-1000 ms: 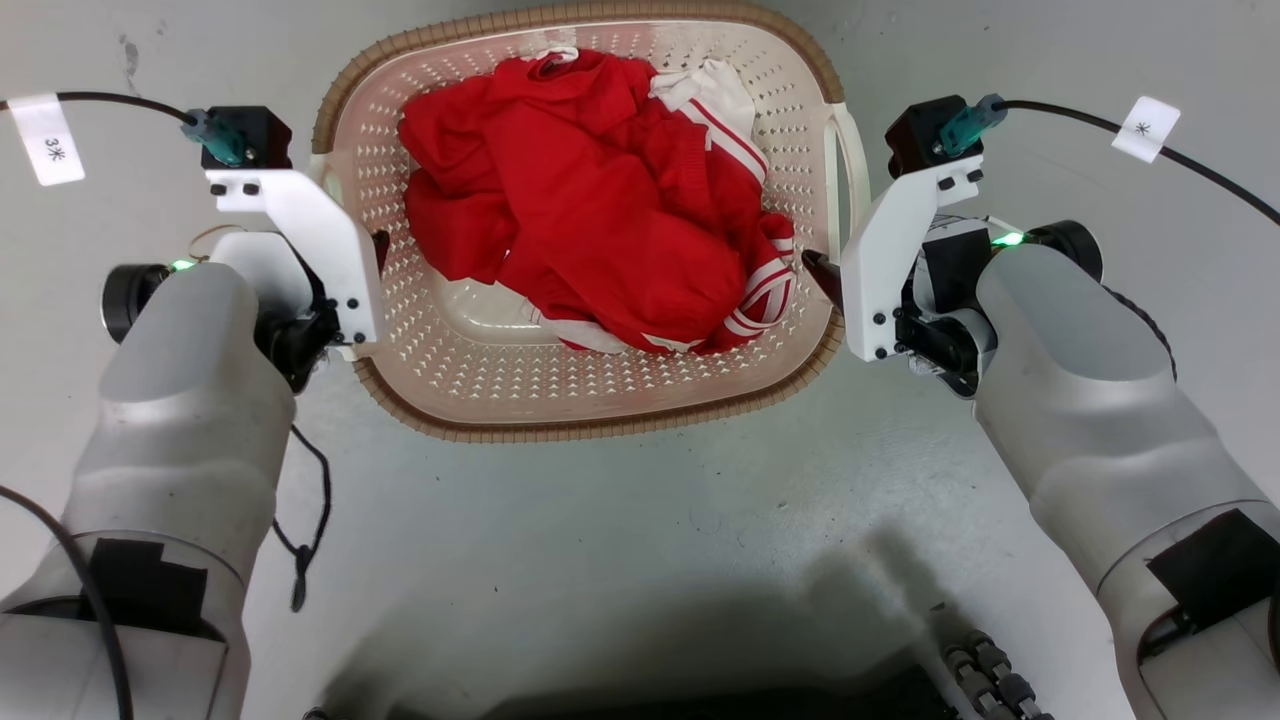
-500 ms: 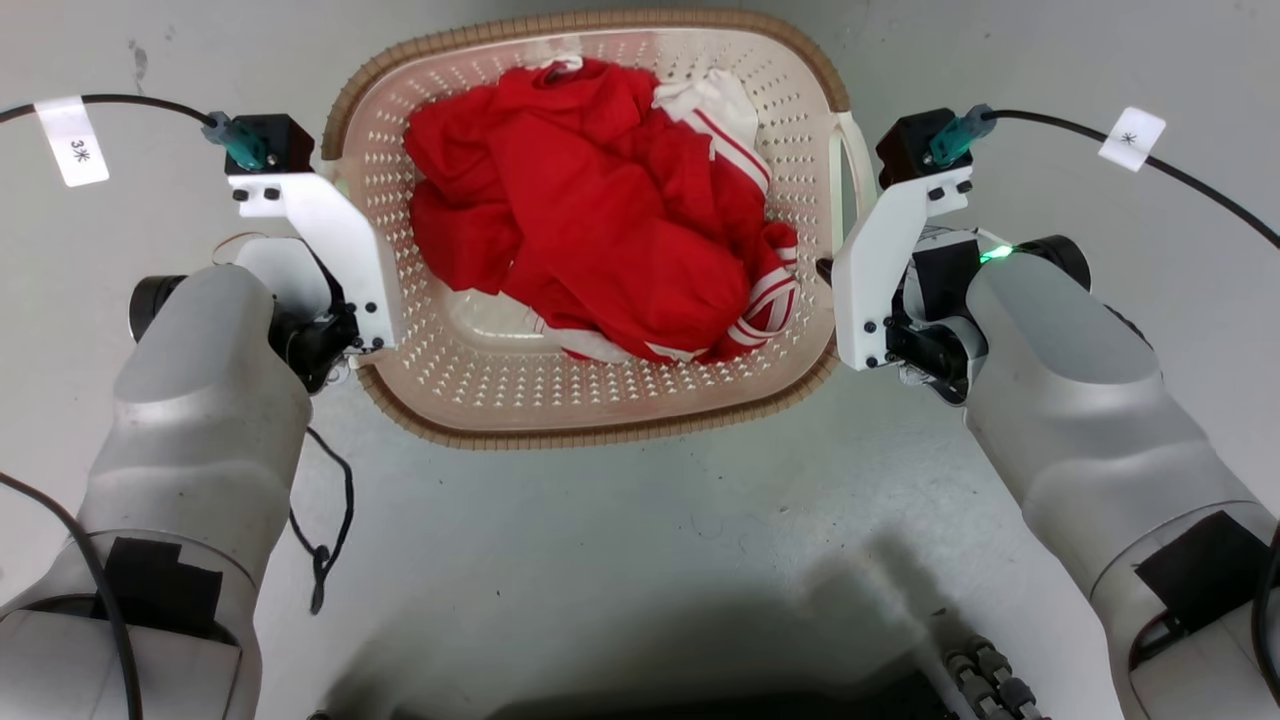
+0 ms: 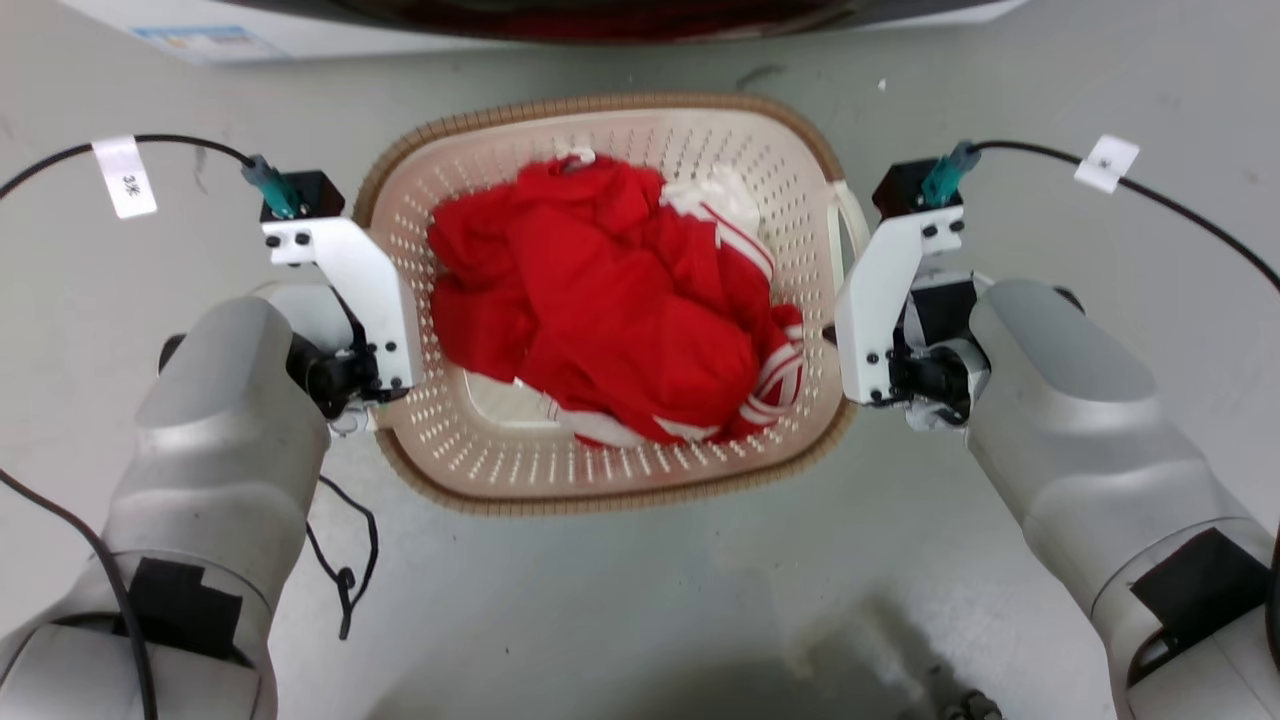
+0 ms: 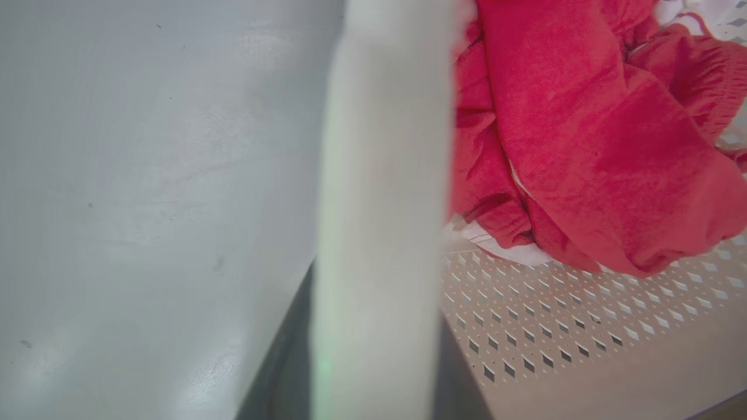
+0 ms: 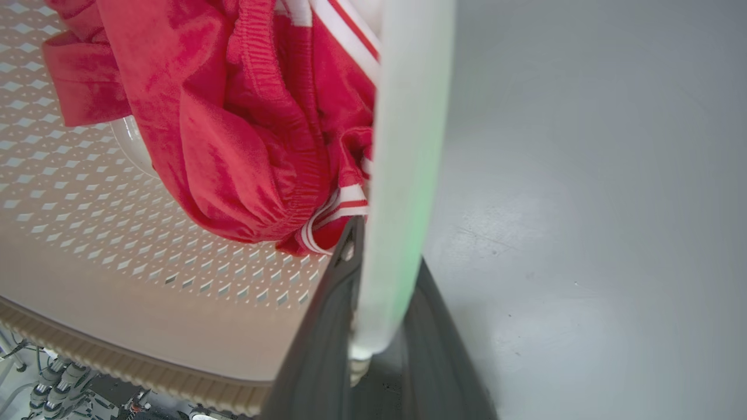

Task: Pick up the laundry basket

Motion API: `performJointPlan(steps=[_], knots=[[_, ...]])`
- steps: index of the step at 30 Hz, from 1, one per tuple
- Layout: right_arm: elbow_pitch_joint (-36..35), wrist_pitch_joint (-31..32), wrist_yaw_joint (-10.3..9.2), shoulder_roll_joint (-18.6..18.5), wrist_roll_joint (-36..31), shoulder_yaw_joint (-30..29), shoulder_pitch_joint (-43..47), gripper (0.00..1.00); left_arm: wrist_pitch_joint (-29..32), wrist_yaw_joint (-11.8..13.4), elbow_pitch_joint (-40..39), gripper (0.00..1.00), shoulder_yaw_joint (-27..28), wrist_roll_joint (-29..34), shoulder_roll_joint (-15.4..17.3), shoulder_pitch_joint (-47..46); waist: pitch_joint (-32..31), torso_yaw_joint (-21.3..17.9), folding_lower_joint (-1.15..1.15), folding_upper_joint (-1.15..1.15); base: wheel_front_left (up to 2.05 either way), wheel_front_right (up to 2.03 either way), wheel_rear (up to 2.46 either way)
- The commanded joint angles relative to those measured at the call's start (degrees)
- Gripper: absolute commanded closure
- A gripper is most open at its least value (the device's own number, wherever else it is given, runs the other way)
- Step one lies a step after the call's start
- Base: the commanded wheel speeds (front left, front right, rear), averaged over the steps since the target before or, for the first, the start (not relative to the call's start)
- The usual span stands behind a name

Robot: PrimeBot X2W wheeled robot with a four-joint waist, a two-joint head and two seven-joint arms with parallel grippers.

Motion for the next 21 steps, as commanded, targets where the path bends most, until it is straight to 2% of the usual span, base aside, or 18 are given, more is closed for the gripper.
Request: performJointPlan(steps=[1, 14, 21], knots=[[0.35, 0.76, -0.02, -0.27, 0.35, 0.26, 0.68, 1.00, 0.78, 0.05, 0.17, 1.00, -0.43, -0.29, 0.24, 1.19, -2.41, -0.07, 0.00, 0.00, 0.00, 0.00, 0.00], [1.70, 11.99, -0.02, -0.23, 4.30, 1.42, 4.84, 1.00, 9.66, 0.04, -0.08, 1.00, -2.29, -5.66, -0.51, 6.27, -14.51, -0.08, 0.00, 0.00, 0.00, 0.00, 0.00], [2.22, 16.05, -0.02, -0.12, 5.68, 1.86, 7.50, 1.00, 12.11, -0.02, 0.19, 1.00, -2.89, -7.92, -1.24, 9.80, -20.81, -0.09, 0.00, 0.00, 0.00, 0.00, 0.00]])
